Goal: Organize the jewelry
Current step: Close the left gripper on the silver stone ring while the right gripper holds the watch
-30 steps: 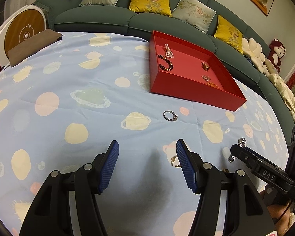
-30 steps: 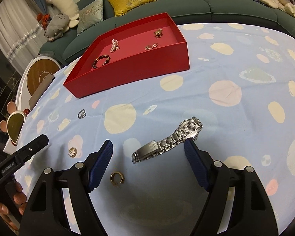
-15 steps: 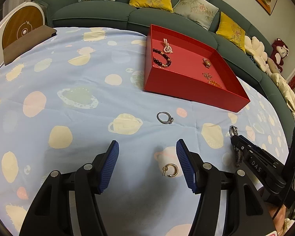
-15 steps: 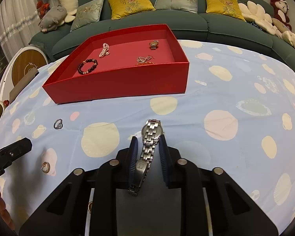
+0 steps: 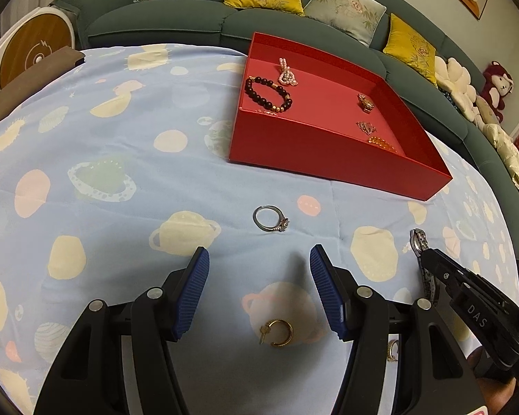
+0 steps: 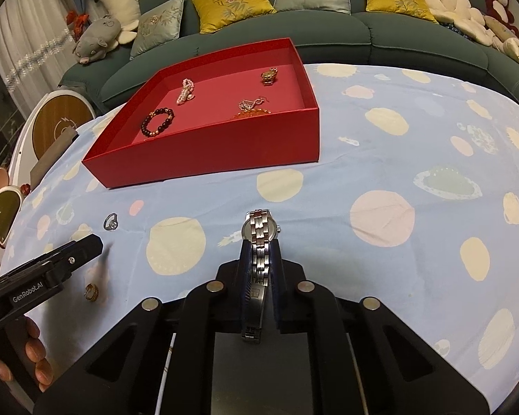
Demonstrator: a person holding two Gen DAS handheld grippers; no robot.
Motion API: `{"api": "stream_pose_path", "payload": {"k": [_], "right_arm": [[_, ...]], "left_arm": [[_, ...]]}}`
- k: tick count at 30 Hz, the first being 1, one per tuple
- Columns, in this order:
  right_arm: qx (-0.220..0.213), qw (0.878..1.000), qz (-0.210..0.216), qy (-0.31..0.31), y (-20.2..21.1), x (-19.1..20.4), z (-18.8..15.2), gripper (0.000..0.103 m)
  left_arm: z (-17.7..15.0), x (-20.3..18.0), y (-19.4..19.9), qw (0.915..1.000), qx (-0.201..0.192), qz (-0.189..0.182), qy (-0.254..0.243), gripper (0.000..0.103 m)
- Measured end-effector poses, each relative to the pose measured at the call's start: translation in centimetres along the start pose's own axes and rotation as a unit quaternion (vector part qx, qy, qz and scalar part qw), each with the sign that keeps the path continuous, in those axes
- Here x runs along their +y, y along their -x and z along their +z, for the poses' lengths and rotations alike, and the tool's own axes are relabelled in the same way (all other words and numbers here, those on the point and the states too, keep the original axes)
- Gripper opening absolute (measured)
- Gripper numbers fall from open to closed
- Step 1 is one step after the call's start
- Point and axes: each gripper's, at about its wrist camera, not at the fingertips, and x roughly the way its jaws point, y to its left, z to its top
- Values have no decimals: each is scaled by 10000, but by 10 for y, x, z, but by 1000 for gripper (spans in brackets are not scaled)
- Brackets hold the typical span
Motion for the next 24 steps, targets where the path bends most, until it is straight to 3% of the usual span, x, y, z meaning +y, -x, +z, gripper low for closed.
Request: {"api": "stream_pose_path", "payload": {"k": [3,6,15,24], "right_arm": [[-45,10000,-58,60,-3,-1,2,28],[-31,9999,-77,127,-7,3,6,30],[-95,9980,-403,474,-19,17,13,25],[-279,9990,-181,295,1,13,15,25]], "left_arm": [[1,-1,-1,10000,-13,20,13,58],[2,-2,-2,10000,-27,25,26,58],[4,-2,-3,9999,-77,71,-23,58],[7,-12,-12,9981,-287,402,-372,58]]}}
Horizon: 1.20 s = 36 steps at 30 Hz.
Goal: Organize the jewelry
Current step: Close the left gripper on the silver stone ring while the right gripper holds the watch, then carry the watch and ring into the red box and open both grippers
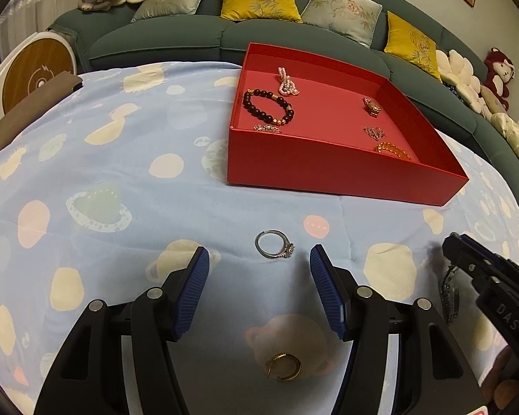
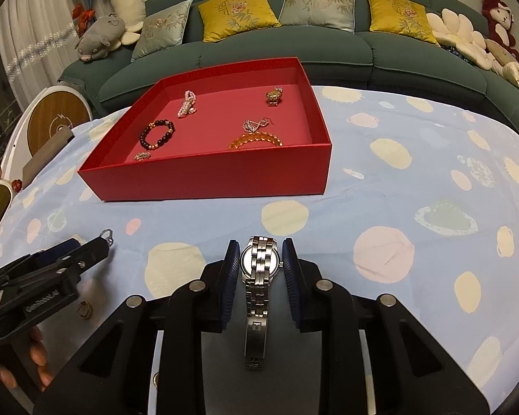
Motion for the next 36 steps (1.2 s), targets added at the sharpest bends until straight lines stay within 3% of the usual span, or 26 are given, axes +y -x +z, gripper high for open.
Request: {"api": "stream_pose_path", "payload": {"k": [2,6,14,21,36], "right_arm": [[-29,10000,81,-15,7,0,2,25],[-55,9998,189,-36,16,0,4,25],[-60,9997,235,-92,23,-7,5,25],[-109,9995,269,-85,31,-7,6,25],[-316,9985,451,-59,48,1,17,25]], "left_arm": [[0,-4,-2,9999,-55,92,-133,57],[1,-9,-5,9993,-131,204,-295,44],[2,-9,-6,9993,-127,66,-337,7],[3,-6,2,9994,-53,-274,-219,6],[24,-8,61,9947,-533,-871,-130,6]]}}
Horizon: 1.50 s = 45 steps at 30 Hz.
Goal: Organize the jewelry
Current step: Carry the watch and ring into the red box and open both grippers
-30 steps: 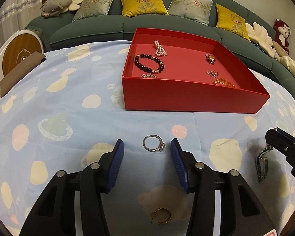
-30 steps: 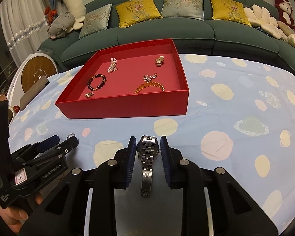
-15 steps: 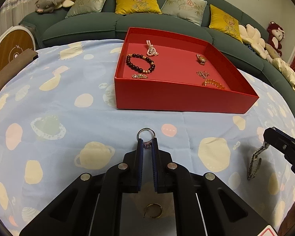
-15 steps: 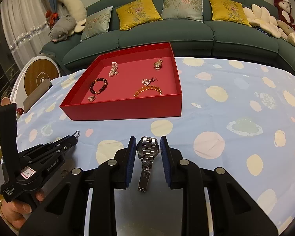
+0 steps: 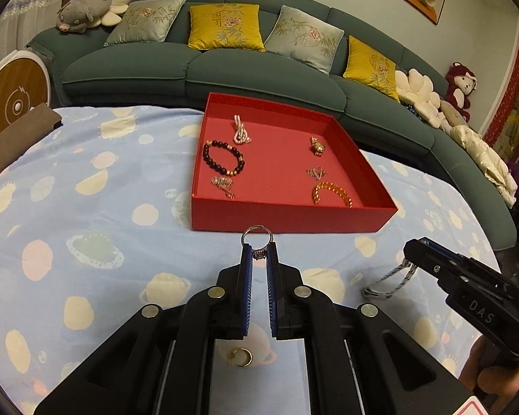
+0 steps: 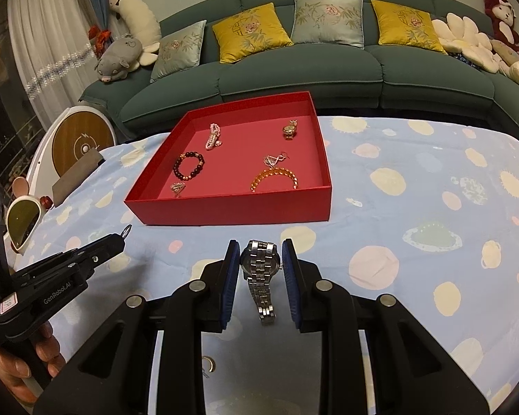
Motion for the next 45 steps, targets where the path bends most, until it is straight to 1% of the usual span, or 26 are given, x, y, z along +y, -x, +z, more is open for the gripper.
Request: {"api": "stream_pose_path", "payload": {"k": [2,3,4,6,7,9,11,13,14,15,16,17,20,22,24,25,26,27,29,30,31,35,38,42,45], "right_arm": [[-72,10000,41,47,4,4,8,23],[-124,9999,59,80,7,6,13,18],[-159,9998,85,121,9,7,18,4],[-288,9994,115,178,14,10,33,4],[-346,9991,118,220,16,11,40,4],[-472,9986,80,242,17,11,53,4],[-493,9986,150,123,18,6,62,4],[-290,9991,246,160,13,3,61,7],[-196,9993,211,227,9,4,57,14],[-91,9994,166,284,4,3,50,23],[27,9995,93,317,-3,2,42,44],[182,9993,40,335,-13,2,34,55],[676,9967,8,439,-41,4,11,55],[871,9947,-5,543,-52,9,-1,55],[933,9926,-101,772,-61,16,-11,53],[953,9917,-153,854,-64,18,-14,49],[996,9909,-152,887,-68,19,-16,42],[1047,9904,-171,888,-71,19,-18,39],[1032,9902,-257,901,-73,17,-19,29],[1026,9901,-280,911,-73,16,-19,26],[1031,9903,-271,888,-73,15,-18,20],[987,9915,-236,820,-71,13,-14,17],[846,9931,-175,798,-63,16,-10,17],[515,9959,-6,749,-42,21,7,17],[215,9976,103,655,-24,21,27,17]], "left_arm": [[11,-3,7,9999,-120,-42,-36,6],[17,-5,10,9998,-173,-69,-35,6],[24,-6,12,9997,-211,-88,-33,6],[36,-8,12,9996,-224,-109,-107,6],[43,-8,11,9996,-254,-57,-132,6],[52,-2,11,9995,-302,-59,-16,6],[55,5,12,9994,-332,-67,112,6],[53,6,12,9994,-353,14,24,6],[51,6,12,9994,-351,57,-47,6],[49,6,12,9994,-336,68,-66,6],[46,7,12,9995,-307,38,-28,6],[44,8,12,9996,-268,-2,16,6],[37,6,11,9999,-167,-35,10,6],[32,3,11,9999,-126,-53,-42,6],[29,2,9,9999,-87,-48,-95,6],[27,1,8,9999,-61,-61,-114,6],[25,0,6,9999,-26,-73,-131,6],[24,-1,5,9999,1,-80,-147,7],[21,-3,3,9998,49,-99,-192,7],[20,-4,3,9997,59,-103,-211,7],[20,-5,2,9997,69,-109,-226,7],[20,-4,1,9997,93,-143,-201,6],[23,-1,2,9997,80,-188,-148,7],[34,3,7,9996,3,-273,-55,7],[51,3,10,9994,-88,-339,-30,7]]}}
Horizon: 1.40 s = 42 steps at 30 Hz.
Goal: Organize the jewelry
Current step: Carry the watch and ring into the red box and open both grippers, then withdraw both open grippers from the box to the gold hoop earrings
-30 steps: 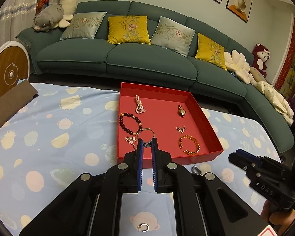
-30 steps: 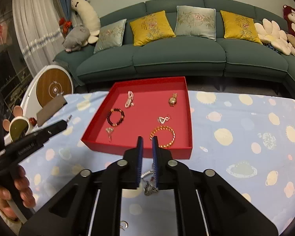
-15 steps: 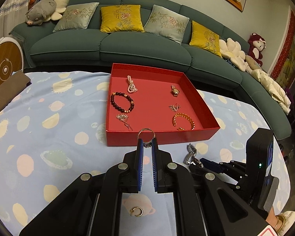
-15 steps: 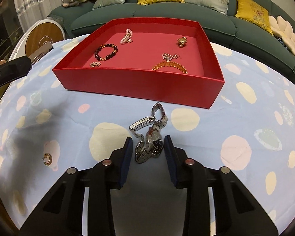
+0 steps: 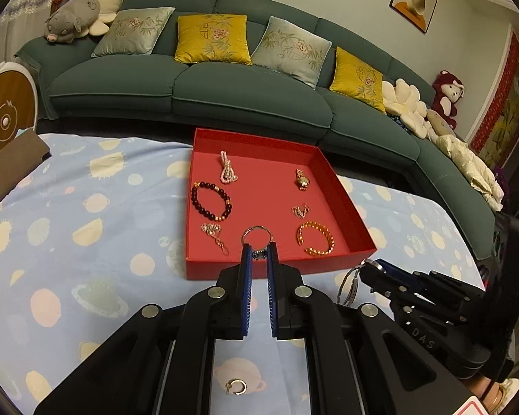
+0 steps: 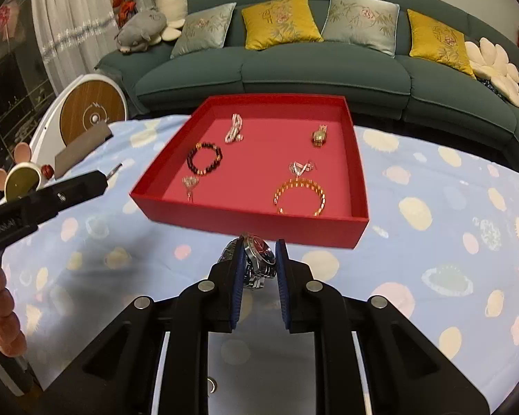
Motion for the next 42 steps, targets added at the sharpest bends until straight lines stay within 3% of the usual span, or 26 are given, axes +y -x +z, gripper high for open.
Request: {"api": "stream_pose_path", "payload": {"k": [6,11,21,28,31,33,38,42], "right_arm": [[-508,9985,91,-192,21,-16,55,17],[-680,9974,17,-247,-1,-29,98,17],[-5,9972,-1,-749,-109,-57,113,17],[298,9957,-274,-839,-141,-72,104,17],[255,9970,-410,-602,-137,-66,105,19],[92,9974,-352,-623,-124,-65,102,27],[-458,9962,-256,-702,-57,-66,97,30],[-717,9958,-168,-552,12,-57,81,47]], "left_arm": [[45,-8,-16,9996,-194,43,-209,7],[81,-7,-69,9999,25,8,-148,7],[97,7,-167,9974,657,113,-266,7],[92,16,-199,9920,1214,85,-326,7],[91,23,-190,9937,1108,115,-137,14],[89,28,-177,9954,947,173,20,31],[84,36,-110,9986,430,217,199,35],[65,37,-45,9989,238,337,205,46]]}}
